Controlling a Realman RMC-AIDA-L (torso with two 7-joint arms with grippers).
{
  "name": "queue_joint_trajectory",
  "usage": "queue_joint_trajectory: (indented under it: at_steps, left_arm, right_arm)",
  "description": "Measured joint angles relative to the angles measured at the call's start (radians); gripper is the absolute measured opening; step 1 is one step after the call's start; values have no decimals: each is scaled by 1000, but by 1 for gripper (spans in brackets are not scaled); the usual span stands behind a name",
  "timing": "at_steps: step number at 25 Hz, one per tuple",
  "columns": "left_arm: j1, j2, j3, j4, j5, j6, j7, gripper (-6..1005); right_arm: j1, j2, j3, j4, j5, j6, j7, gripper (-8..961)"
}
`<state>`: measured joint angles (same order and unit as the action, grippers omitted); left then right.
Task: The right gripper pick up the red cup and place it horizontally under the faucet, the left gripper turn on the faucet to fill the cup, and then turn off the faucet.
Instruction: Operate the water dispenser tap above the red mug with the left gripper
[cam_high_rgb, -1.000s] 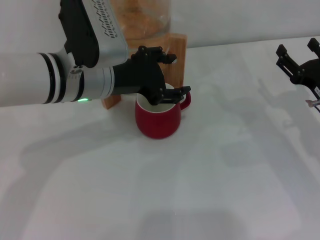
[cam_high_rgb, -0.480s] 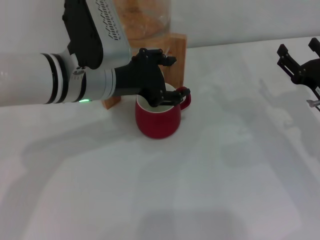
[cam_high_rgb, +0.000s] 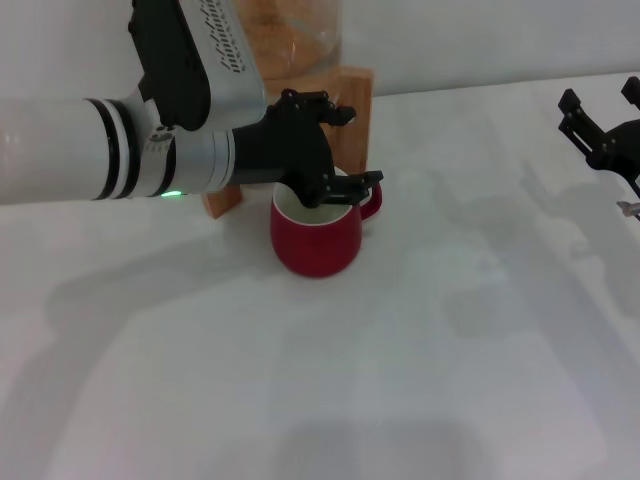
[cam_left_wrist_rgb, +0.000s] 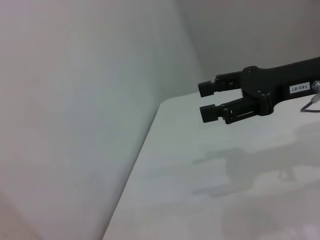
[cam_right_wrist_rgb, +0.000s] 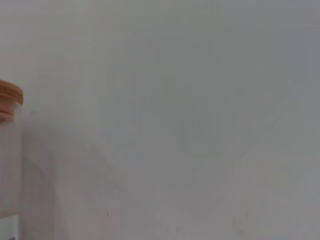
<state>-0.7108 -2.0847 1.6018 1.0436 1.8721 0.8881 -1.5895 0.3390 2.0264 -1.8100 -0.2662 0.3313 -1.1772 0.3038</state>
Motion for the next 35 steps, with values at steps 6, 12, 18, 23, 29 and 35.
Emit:
queue_joint_trajectory:
  at_steps: [6,12,18,23,29,35]
  left_arm:
    - [-6,1,-3,-6,1,-4,0,766]
    - [-13,2,-2,-18,1,-12,1,766]
    - [-23,2,-2,-30,3,-12,4,766]
    - [-30,2,2,-30,3,-13,5,765]
    - [-32,0,4,-25,3,-12,4,765]
    - [-34,-2,6,-26,0,-10,4,766]
  right_arm:
    - [0,0,0,3,2,-9,0,843]
    - [-1,0,0,3,2,-10,0,843]
    - [-3,0,0,2,1,-10,0,843]
    - [-3,0,0,-1,1,-10,0,843]
    - [-3,0,2,-1,2,-10,0,843]
    - [-3,-1,4,-2,2,-10,0,843]
